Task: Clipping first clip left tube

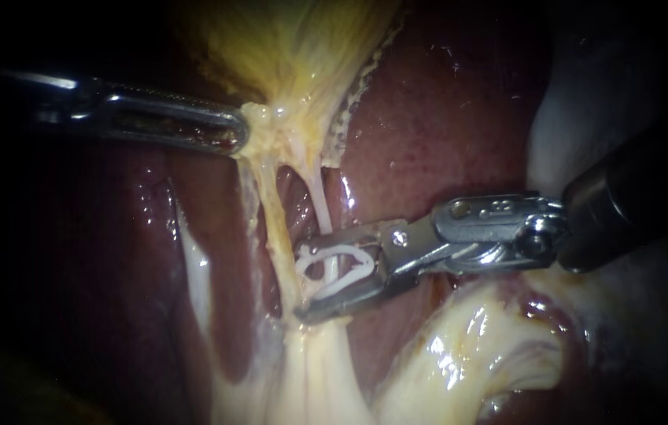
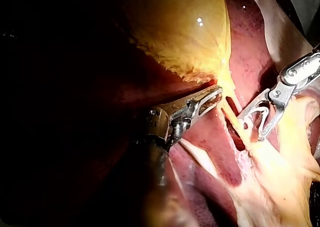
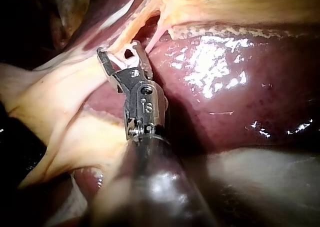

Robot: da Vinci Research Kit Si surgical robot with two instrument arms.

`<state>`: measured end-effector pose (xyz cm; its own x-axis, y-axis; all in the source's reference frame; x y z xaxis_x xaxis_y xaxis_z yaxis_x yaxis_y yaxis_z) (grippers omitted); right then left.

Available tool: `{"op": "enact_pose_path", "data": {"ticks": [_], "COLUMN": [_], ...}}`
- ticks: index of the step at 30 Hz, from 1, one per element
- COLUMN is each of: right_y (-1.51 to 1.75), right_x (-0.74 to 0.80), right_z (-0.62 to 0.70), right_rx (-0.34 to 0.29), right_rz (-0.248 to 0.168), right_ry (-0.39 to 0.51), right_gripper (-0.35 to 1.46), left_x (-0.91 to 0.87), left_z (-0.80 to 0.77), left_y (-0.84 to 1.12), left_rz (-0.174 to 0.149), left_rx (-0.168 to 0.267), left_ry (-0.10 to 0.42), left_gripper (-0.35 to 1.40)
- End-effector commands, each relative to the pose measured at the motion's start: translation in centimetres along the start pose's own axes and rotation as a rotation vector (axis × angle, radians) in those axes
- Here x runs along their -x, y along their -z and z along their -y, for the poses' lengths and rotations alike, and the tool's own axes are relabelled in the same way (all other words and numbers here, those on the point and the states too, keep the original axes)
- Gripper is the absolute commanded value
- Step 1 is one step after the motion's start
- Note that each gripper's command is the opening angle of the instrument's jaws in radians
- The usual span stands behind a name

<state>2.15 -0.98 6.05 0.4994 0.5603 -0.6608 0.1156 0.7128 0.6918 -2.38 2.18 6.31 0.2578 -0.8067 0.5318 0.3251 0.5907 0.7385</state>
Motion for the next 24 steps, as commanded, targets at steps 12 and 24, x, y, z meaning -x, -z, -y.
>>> {"op": "enact_pose_path", "data": {"ticks": [12,24], "right_y": [-0.14,-0.37], "right_x": [-0.01,-0.17], "right_z": [-0.12,0.07], "right_rx": [-0.023,-0.125], "right_rz": [-0.013,-0.084], "right_ry": [0.000,-0.023], "right_gripper": [0.44,0.43], "left_x": [-0.01,-0.01], "left_z": [0.00,0.00], "left_y": [-0.03,-0.03], "left_rz": [-0.001,-0.001], "left_rx": [-0.002,-0.003], "left_ry": [-0.001,-0.001], "left_gripper": [-0.35,-0.35]}}
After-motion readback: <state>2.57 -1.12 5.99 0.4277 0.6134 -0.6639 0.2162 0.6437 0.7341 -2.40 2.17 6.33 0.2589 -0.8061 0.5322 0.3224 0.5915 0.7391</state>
